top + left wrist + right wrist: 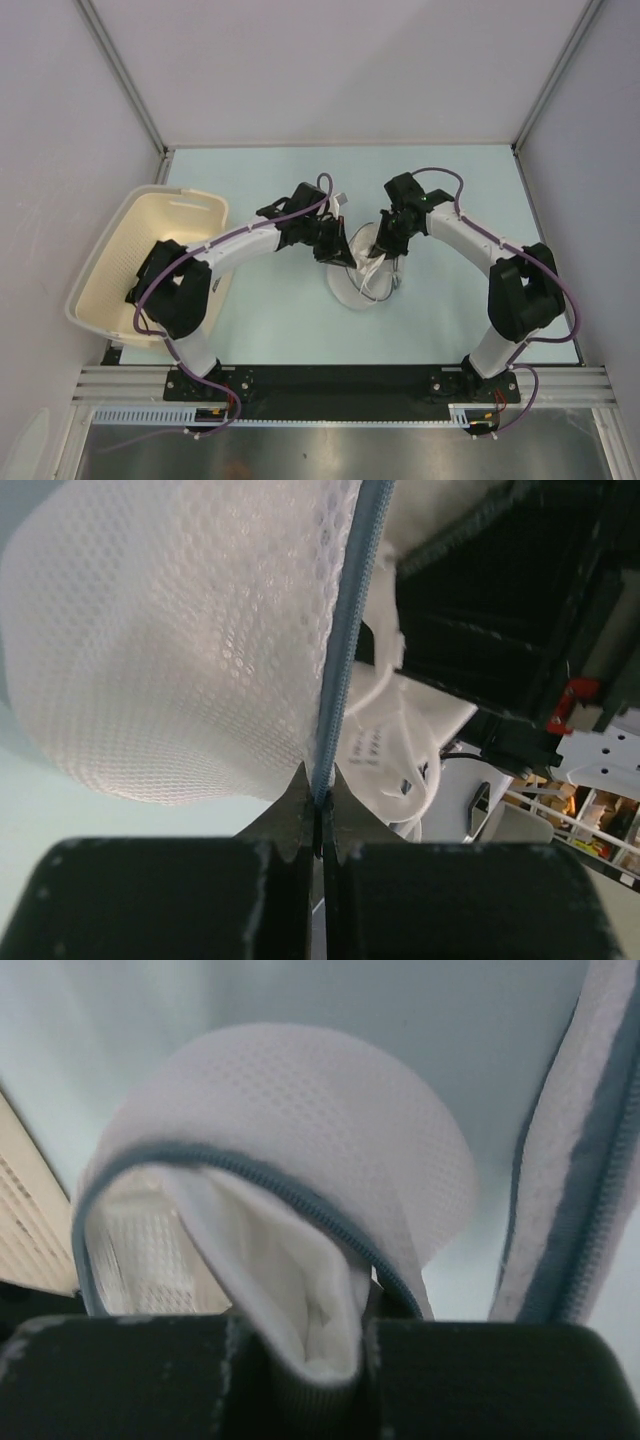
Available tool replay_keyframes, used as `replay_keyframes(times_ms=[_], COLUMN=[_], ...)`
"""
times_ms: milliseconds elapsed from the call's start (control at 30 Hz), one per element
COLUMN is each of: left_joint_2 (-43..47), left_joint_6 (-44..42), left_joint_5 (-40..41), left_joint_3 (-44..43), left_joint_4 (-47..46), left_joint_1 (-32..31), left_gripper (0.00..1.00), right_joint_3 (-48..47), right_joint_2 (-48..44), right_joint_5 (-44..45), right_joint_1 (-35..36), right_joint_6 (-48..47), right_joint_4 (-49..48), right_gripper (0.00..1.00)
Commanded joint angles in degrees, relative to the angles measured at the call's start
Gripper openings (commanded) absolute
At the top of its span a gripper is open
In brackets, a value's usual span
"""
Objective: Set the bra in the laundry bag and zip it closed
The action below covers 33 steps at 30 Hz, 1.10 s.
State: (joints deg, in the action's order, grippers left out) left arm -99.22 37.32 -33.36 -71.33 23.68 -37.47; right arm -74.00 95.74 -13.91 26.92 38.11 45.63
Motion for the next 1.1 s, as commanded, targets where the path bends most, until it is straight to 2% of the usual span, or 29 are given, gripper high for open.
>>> replay_keyframes(times_ms=[0,133,233,267,367,533,733,900,1067], left_joint_2=[2.4,4.2,5.4,7.0,11.0,12.4,0.1,-6.2,-10.2], left_joint_6=[3.6,4.4,3.6,3.5,3.5,4.0,4.4,2.7,1.0], left_joint_5=[-4.7,-5.6,-5.0,-4.4,-2.4,1.8,4.5,9.2,9.8], left_joint_3=[1.9,4.5,5.6,6.0,8.8,14.5,13.5,6.6,5.2], left_joint_4=[-5.8,-8.3,-8.7,-8.7,-8.8,-6.9,-8.4,-5.3,-4.3], left_joint_1=[-0.7,-0.7,0.2,0.7,4.2,10.7,10.8,9.2,8.2], left_gripper=[0.00,0.02,0.28,0.44,0.54,0.52,0.32,0.33,0.32], right_joint_3=[2.8,4.8,6.1,6.3,8.2,10.4,11.0,11.4,11.9], right_joint_2=[1.4,1.0,1.4,1.5,1.2,0.1,1.2,1.0,1.9], right_joint_5=[2.3,2.2,1.9,1.8,1.3,1.2,-2.0,-2.8,-5.9], right_joint_1=[-2.2,-2.9,-2.7,-2.7,-2.3,-1.3,-0.4,-0.2,-0.2], right_joint_6=[8.3,11.3,10.9,10.1,8.6,5.3,1.8,0.4,0.1], right_joint_4=[-9.3,-14.9,-16.5,-16.7,-18.1,-19.7,-23.0,-24.2,-24.8], right_gripper=[0.00,0.00,0.00,0.00,0.00,0.00,0.00,0.00,0.00])
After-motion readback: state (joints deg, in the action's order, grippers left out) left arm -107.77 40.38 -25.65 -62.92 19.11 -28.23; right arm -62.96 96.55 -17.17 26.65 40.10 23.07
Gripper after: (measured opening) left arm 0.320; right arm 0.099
